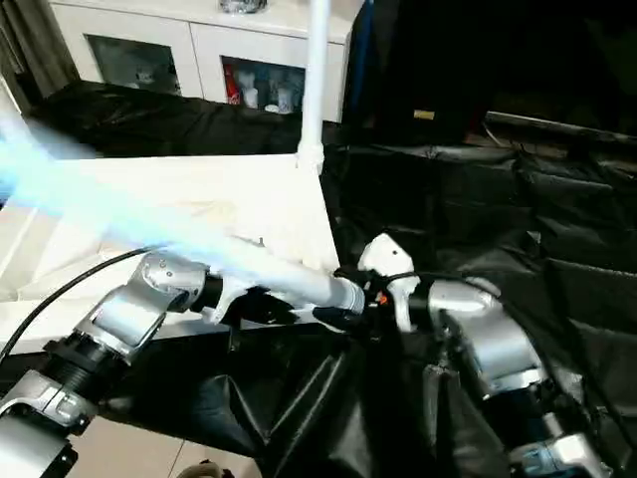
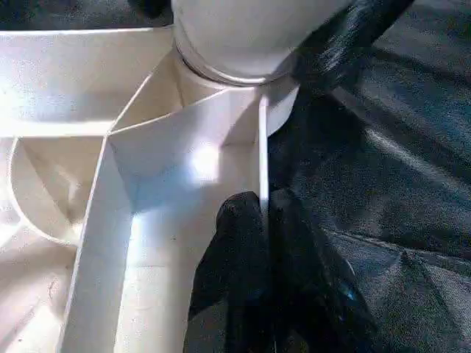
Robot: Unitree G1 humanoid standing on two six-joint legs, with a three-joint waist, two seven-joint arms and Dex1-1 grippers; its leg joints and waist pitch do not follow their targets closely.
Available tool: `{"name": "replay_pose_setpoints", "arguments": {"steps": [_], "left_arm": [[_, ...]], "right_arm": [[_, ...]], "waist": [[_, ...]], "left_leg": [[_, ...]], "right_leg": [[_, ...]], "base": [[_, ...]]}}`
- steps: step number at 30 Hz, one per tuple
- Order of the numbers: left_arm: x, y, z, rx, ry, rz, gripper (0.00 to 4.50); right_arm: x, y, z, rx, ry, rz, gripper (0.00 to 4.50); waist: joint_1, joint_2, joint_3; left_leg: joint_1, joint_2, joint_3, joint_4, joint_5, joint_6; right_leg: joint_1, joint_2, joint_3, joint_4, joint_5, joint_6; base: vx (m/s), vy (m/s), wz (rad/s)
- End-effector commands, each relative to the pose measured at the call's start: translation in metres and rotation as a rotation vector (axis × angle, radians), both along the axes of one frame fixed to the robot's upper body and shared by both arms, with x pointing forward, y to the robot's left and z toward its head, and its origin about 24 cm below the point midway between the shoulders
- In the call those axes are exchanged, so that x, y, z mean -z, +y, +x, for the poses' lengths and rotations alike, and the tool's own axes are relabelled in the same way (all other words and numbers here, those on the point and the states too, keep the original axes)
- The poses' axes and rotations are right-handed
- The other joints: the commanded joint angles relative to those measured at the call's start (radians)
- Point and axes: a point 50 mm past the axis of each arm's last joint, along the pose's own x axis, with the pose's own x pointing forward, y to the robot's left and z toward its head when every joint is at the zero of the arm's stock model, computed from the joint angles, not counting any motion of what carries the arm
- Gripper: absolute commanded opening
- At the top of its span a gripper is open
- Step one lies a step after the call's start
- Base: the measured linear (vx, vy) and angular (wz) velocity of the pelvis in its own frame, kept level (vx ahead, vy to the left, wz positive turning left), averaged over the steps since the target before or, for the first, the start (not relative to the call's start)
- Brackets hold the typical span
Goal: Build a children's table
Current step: Insert table leg to table base
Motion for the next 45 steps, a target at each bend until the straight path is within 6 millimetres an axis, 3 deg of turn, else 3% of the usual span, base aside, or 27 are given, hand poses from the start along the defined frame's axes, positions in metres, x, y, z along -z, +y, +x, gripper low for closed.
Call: {"name": "replay_pose_setpoints", "arguments": {"steps": [1, 6, 15, 25, 30, 35, 40, 41, 45], "left_arm": [[-0.019, -0.013, 0.000, 0.058, -0.063, -0.066, 0.00], [-0.020, -0.010, 0.003, 0.046, -0.080, -0.058, 0.00], [-0.023, -0.006, 0.004, 0.022, -0.111, -0.077, 0.00], [-0.018, -0.002, 0.000, 0.030, -0.131, -0.055, 0.00], [-0.017, -0.003, 0.001, 0.023, -0.134, -0.051, 0.00], [-0.017, -0.004, 0.003, 0.014, -0.145, -0.053, 0.00], [-0.019, -0.004, 0.006, -0.007, -0.188, -0.051, 0.00], [-0.019, -0.003, 0.008, -0.025, -0.194, -0.053, 0.45], [-0.028, -0.005, 0.010, -0.048, -0.208, -0.131, 0.63]], "right_arm": [[0.009, 0.002, -0.005, -0.012, 0.030, -0.025, 3.57], [0.015, 0.002, -0.008, -0.020, 0.039, -0.043, 3.27], [0.017, 0.001, -0.001, 0.081, 0.027, 0.033, 2.80], [-0.002, -0.003, 0.008, 0.212, 0.054, 0.324, 2.77], [0.005, -0.005, 0.005, 0.212, 0.087, 0.314, 2.75], [0.022, 0.000, 0.001, 0.213, 0.104, 0.229, 2.74], [0.011, 0.003, 0.010, 0.274, 0.096, 0.331, 2.74], [0.008, 0.003, 0.012, 0.280, 0.094, 0.356, 2.74], [-0.001, 0.006, 0.014, 0.277, 0.082, 0.411, 2.74]], "waist": [[-0.002, -0.004, -0.061], [-0.001, -0.003, -0.063], [-0.005, -0.001, -0.062], [-0.016, -0.002, -0.066], [-0.013, -0.001, -0.068], [-0.012, -0.003, -0.066], [-0.013, 0.000, -0.066], [-0.013, 0.000, -0.067], [-0.009, 0.000, -0.069]], "left_leg": [[0.010, 0.030, -0.006, -0.062, -0.210, 0.021], [0.008, 0.028, -0.005, -0.059, -0.186, 0.031], [0.009, 0.028, -0.007, -0.060, -0.222, 0.018], [0.007, 0.027, -0.006, -0.057, -0.188, 0.034], [0.009, 0.029, -0.004, -0.055, -0.165, 0.033], [0.008, 0.027, -0.004, -0.056, -0.181, 0.023], [0.009, 0.027, -0.006, -0.056, -0.182, 0.021], [0.009, 0.028, -0.005, -0.056, -0.182, 0.020], [0.008, 0.028, -0.005, -0.054, -0.169, 0.022]], "right_leg": [[0.057, -0.063, 0.053, -0.064, -0.199, -0.173], [0.059, -0.062, 0.053, -0.059, -0.156, -0.182], [0.058, -0.063, 0.051, -0.064, -0.213, -0.171], [0.061, -0.061, 0.051, -0.055, -0.146, -0.195], [0.058, -0.060, 0.051, -0.050, -0.108, -0.207], [0.061, -0.064, 0.051, -0.055, -0.161, -0.188], [0.058, -0.062, 0.051, -0.055, -0.160, -0.188], [0.059, -0.062, 0.051, -0.054, -0.156, -0.188], [0.061, -0.062, 0.050, -0.050, -0.119, -0.201]], "base": [[0.000, 0.000, 0.00], [0.000, 0.000, 0.00], [0.000, 0.000, 0.00], [0.000, 0.000, 0.00], [0.000, 0.000, 0.00], [0.000, 0.000, 0.00], [0.000, 0.000, 0.00], [0.000, 0.000, 0.00], [0.000, 0.000, 0.00]]}}
